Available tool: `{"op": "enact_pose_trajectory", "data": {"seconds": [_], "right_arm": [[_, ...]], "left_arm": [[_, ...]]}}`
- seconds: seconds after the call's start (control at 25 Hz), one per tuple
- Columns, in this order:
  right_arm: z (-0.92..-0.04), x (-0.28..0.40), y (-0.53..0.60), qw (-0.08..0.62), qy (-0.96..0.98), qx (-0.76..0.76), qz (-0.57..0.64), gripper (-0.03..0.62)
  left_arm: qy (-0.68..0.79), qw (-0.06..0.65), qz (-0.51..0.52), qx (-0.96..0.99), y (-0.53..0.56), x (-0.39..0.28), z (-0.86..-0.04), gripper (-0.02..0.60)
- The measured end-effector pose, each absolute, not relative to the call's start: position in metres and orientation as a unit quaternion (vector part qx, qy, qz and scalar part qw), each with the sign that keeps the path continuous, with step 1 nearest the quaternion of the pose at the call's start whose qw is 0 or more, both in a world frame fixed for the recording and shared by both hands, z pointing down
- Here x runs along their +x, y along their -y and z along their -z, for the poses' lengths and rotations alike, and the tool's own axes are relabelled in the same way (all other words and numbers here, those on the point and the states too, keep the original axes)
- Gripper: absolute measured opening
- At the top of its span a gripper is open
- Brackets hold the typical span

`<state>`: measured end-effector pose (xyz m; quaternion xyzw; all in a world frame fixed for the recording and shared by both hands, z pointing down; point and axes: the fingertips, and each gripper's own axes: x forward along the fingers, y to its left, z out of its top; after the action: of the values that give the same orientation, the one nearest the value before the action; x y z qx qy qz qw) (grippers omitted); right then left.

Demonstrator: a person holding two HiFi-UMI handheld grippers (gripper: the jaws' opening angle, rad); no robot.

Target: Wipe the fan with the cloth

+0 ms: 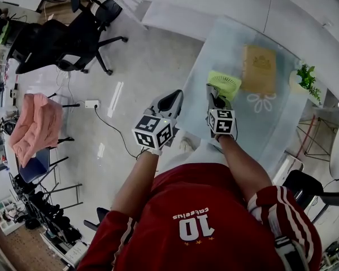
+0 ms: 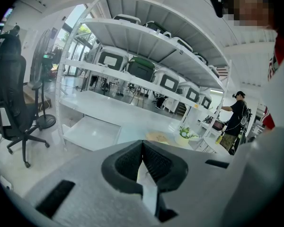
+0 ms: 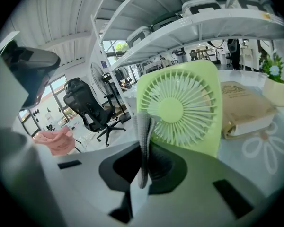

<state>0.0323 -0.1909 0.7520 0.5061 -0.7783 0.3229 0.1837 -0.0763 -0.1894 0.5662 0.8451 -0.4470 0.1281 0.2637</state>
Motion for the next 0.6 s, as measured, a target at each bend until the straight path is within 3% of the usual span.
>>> {"op": "enact_pose_trajectory", "data": {"seconds": [0.6], "right_arm": [[-0.755, 0.056, 0.184, 0.184, 0.767, 0.521, -0.325, 0.014]], "left_arm": [[0.431, 0.256, -0.131, 0.855, 0.193, -0.056, -0.564, -0.002]]}}
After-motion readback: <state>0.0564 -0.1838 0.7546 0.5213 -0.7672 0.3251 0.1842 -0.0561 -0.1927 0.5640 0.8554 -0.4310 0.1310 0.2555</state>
